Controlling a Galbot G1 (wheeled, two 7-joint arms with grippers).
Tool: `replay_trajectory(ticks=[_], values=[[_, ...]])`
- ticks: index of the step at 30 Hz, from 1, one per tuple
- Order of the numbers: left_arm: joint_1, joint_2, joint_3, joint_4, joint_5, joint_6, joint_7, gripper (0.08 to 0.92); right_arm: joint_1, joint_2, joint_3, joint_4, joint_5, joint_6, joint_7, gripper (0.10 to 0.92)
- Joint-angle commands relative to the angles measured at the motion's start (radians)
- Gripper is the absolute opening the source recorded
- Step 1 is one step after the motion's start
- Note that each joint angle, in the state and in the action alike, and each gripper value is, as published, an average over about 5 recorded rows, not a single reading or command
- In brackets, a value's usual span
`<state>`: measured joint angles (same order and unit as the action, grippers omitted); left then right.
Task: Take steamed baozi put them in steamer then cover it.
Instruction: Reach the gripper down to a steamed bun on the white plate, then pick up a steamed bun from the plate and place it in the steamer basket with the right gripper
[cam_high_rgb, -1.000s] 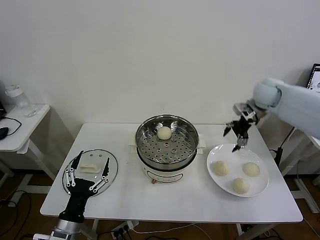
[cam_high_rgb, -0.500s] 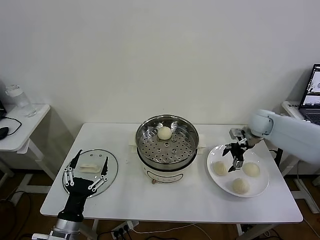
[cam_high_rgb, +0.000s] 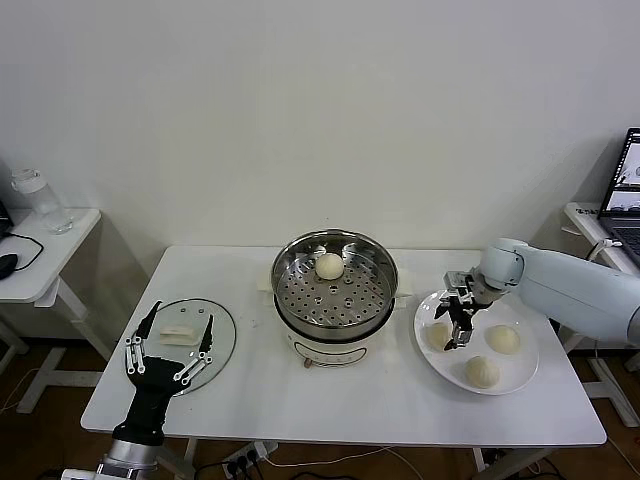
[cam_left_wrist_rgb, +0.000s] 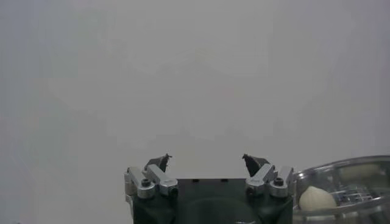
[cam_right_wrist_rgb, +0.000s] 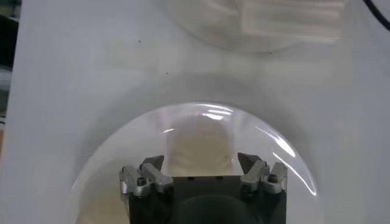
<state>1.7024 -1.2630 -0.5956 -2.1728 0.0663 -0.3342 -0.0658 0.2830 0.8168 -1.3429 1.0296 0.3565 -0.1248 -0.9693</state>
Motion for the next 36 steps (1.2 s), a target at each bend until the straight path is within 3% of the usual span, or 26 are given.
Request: replay_trajectory(ticks=[1,16,27,36], values=[[0.000,-0.001,-0.001,0.002,0.000,-0.001,0.000,0.823,-0.024,0.013,0.012,-0.021,-0.012,-0.004,0.015,0.823],[-0.003,-0.001,-0.004,0.004,-0.001,-0.003,-0.001,0.823,0.010,-0.015,0.003,0.015,-0.021,-0.008,-0.006,0.660],[-0.010,0.006,-0.001,-0.006,-0.001,0.001,-0.003,0.823,0.335,-0.028,-0.058,0.082,0.000,-0.004,-0.212,0.657],[-0.018,0.012,0.005,-0.011,-0.003,0.002,-0.004,0.823,0.632,0.160,-0.125,0.110,0.126,-0.011,-0.321,0.677]])
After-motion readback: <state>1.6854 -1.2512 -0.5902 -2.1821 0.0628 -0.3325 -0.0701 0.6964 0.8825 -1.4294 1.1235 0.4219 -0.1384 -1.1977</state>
